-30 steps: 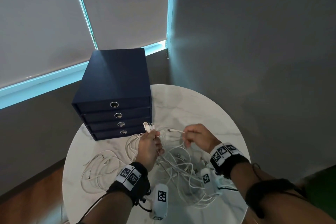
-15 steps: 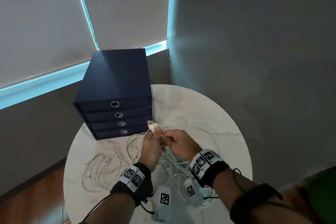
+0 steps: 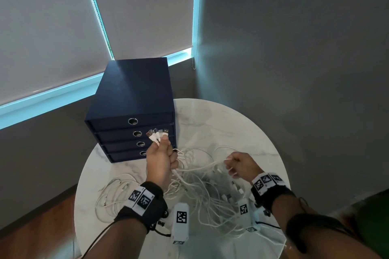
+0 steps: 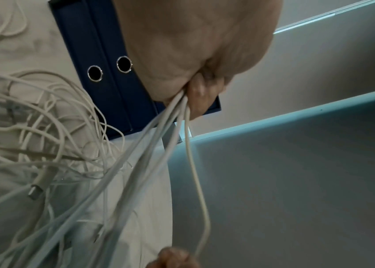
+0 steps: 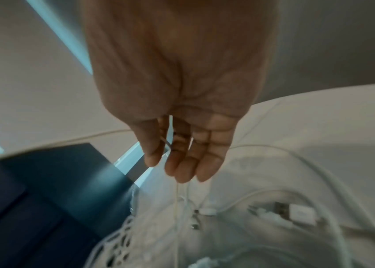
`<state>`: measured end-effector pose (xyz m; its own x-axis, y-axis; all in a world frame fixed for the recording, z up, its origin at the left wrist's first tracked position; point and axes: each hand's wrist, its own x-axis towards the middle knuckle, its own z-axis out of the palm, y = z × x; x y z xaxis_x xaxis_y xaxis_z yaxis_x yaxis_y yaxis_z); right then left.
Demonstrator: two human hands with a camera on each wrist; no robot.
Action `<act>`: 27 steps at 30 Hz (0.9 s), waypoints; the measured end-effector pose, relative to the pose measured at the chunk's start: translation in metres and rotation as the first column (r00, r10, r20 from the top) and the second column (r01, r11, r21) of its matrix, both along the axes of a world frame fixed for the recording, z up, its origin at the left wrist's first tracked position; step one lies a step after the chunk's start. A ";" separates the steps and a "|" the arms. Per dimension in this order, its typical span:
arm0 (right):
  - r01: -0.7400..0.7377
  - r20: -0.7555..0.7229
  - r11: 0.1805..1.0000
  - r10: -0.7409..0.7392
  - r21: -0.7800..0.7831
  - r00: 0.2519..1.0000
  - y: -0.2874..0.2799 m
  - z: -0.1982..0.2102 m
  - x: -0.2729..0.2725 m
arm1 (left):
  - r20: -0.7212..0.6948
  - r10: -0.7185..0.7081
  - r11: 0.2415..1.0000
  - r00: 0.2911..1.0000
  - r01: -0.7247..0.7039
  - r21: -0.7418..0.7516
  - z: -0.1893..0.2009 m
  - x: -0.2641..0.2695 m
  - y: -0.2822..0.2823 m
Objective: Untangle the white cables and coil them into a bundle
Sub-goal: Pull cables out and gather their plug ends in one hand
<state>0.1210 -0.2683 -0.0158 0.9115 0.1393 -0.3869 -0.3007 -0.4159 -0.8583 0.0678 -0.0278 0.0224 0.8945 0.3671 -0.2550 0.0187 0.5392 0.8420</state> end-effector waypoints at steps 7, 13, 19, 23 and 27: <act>-0.132 0.088 0.910 0.106 0.393 0.991 0.049 0.057 -0.009 | 0.038 -0.137 0.933 0.990 0.116 0.340 0.002 -0.001 -0.020; -0.264 0.312 0.828 0.114 0.494 0.943 0.076 0.106 -0.010 | 0.049 -0.244 0.947 0.968 0.227 0.229 0.001 -0.001 -0.027; 0.077 0.236 0.610 -0.417 0.789 0.878 0.049 0.150 0.022 | 0.055 -0.256 0.954 0.965 0.243 0.176 -0.009 -0.008 -0.015; 0.134 0.510 0.985 -0.169 0.105 0.843 0.044 0.140 0.029 | 0.033 -0.188 0.960 0.982 0.176 0.219 -0.001 0.002 -0.016; -0.107 0.291 0.537 0.602 -0.837 0.744 0.064 0.130 0.003 | -0.023 -0.212 0.896 0.977 0.204 0.394 0.014 0.019 -0.025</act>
<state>0.1244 -0.2044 0.1147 0.9185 0.3943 -0.0307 0.3869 -0.9119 -0.1371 0.0866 -0.0528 0.0366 0.9649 0.2384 -0.1098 0.0749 0.1508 0.9857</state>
